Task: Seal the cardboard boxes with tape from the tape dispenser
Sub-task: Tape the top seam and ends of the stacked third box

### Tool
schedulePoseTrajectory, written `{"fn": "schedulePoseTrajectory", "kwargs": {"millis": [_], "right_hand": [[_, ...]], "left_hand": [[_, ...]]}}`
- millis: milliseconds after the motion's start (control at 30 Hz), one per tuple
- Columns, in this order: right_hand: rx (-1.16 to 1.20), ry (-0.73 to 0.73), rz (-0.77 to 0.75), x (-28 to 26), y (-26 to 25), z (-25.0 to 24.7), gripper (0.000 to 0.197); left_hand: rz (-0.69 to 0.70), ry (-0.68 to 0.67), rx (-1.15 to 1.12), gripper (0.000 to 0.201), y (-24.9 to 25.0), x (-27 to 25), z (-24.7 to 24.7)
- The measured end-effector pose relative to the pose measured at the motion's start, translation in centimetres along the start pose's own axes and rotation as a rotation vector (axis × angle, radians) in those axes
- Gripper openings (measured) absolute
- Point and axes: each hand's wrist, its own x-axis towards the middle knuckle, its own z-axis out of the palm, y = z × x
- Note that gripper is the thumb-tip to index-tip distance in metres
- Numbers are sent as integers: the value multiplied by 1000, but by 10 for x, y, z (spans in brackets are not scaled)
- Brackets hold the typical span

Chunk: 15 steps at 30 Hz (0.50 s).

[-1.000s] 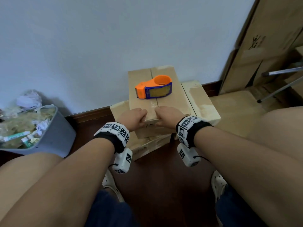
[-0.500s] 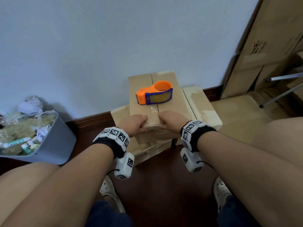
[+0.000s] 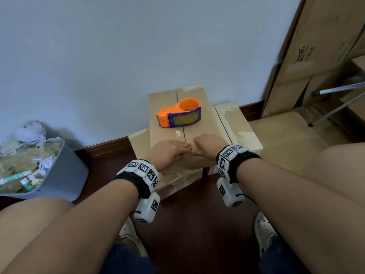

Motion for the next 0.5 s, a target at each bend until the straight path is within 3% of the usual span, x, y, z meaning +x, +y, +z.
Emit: {"fn": "schedulePoseTrajectory", "kwargs": {"millis": [133, 233, 300, 400, 500], "right_hand": [[337, 166, 38, -14, 10, 12, 15], [771, 444, 223, -31, 26, 18, 11], [901, 603, 377, -44, 46, 23, 10], [915, 616, 492, -61, 70, 29, 21], [872, 526, 469, -68, 73, 32, 28]], "left_hand": [[-22, -70, 39, 40, 0, 3, -5], [-5, -118, 119, 36, 6, 15, -16], [21, -51, 115, 36, 13, 26, -14], [100, -86, 80, 44, 26, 39, 4], [80, -94, 54, 47, 31, 42, 15]]}}
